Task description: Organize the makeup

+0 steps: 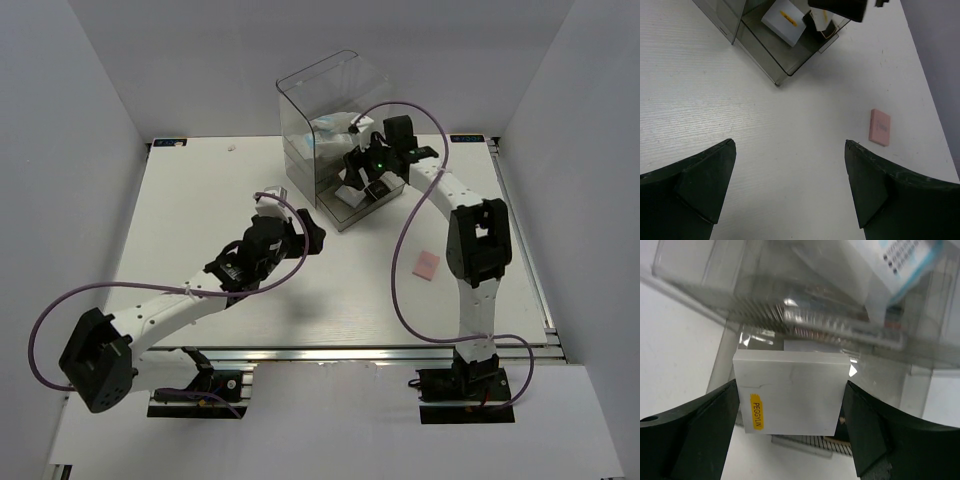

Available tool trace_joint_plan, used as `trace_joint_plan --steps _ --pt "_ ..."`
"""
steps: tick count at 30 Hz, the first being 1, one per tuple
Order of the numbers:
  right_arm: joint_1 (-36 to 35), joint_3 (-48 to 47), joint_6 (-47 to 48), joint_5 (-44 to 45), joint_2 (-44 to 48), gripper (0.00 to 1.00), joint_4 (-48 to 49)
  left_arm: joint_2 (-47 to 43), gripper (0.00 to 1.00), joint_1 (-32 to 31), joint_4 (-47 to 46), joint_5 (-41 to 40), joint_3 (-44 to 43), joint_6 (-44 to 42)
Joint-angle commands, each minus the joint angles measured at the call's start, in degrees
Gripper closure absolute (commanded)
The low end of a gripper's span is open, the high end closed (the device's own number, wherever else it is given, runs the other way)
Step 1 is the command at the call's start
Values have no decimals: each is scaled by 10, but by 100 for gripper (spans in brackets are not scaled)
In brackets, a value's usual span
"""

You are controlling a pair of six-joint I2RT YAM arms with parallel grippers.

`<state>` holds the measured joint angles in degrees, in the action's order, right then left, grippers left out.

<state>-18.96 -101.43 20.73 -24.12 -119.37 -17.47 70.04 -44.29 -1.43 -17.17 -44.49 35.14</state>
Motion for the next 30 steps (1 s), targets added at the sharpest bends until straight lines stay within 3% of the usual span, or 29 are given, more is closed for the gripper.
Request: trace_joint_plan --steps 1,3,9,12,20,22,26,28,30 --pt "-13 -53 -42 25 -29 71 35 -33 2 3 9 -15 9 13" --pt "-19 -65 -40 32 -50 67 26 -39 2 3 11 -20 11 15" --pt "-20 -41 -37 28 -52 24 21 -43 2 3 11 -19 17 21" --pt "-20 -30 -35 22 -43 11 21 -33 2 3 9 -16 13 19" --pt "-19 16 -9 -9 15 11 -3 -17 2 3 6 -9 2 12" --pt "-19 26 53 -25 45 11 -43 -19 2 3 6 -9 5 13" --pt "1 146 194 -74 152 10 -105 -30 2 3 9 -20 11 13" --pt "11 201 270 -56 189 11 -150 -39 2 3 6 -24 16 14" --pt "25 283 288 -5 241 11 -167 -44 2 3 7 -30 22 14"
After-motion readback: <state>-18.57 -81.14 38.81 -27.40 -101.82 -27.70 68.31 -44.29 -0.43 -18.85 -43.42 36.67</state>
